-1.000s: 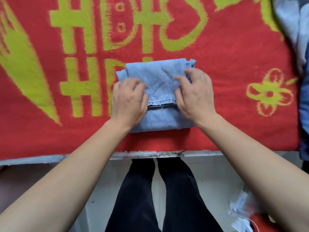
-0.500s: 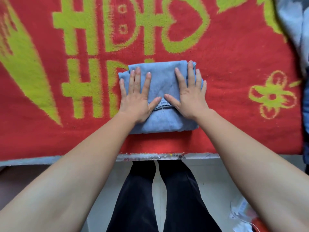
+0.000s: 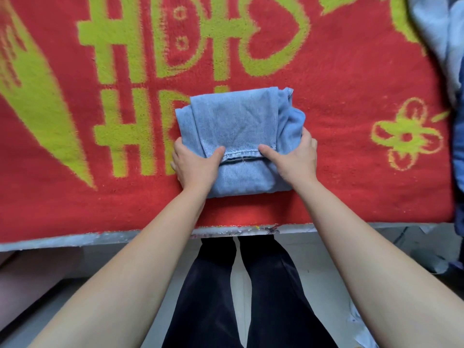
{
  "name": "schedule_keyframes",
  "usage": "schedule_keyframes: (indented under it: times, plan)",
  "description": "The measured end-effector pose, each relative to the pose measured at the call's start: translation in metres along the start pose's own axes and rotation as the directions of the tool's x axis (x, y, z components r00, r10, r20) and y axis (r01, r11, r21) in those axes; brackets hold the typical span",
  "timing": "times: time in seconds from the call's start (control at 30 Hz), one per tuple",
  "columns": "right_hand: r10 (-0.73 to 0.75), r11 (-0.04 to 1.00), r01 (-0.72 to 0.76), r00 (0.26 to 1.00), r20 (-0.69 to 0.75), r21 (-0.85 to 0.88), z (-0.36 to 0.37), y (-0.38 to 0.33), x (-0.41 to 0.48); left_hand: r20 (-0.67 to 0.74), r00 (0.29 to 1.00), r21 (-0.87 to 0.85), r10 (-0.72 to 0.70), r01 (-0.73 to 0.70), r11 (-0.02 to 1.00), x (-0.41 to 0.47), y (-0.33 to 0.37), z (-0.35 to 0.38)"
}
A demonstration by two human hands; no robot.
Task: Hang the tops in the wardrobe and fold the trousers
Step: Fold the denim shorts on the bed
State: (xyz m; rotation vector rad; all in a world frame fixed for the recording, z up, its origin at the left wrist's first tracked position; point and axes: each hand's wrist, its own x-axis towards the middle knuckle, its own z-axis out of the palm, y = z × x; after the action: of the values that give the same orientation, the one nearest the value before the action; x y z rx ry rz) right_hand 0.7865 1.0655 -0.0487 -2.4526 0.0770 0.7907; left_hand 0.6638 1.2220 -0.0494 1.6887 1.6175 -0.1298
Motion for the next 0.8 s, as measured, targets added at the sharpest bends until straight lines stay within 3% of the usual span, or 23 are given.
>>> schedule_keyframes:
  times: [0.17,0.27,0.37,0.5,0.8]
  plan:
    - [0.094,0.993,-0.099,0.993,0.071,0.067,-0.002,-0.01,0.009,0.169,0.959,-0.304,-0.227,0.27,0.914,0.017,0.011,-0.007]
    - [0.174,0.957,-0.196,0.978,0.119,0.216,-0.004,-0.016,0.009,0.312,0.922,-0.377,-0.228,0.341,0.861,0.022,0.013,-0.014]
    - [0.187,0.906,-0.273,0.944,0.273,0.323,-0.012,-0.019,0.008,0.423,0.889,-0.396,-0.175,0.355,0.847,0.016,0.014,-0.024]
    - [0.147,0.886,-0.303,0.901,0.408,0.35,-0.03,-0.018,-0.013,0.499,0.862,-0.435,-0.086,0.335,0.836,-0.005,0.012,-0.048]
    - [-0.072,0.886,-0.117,0.921,0.383,0.449,-0.123,-0.099,-0.116,0.412,0.891,-0.534,0.19,0.068,0.843,-0.072,0.055,-0.177]
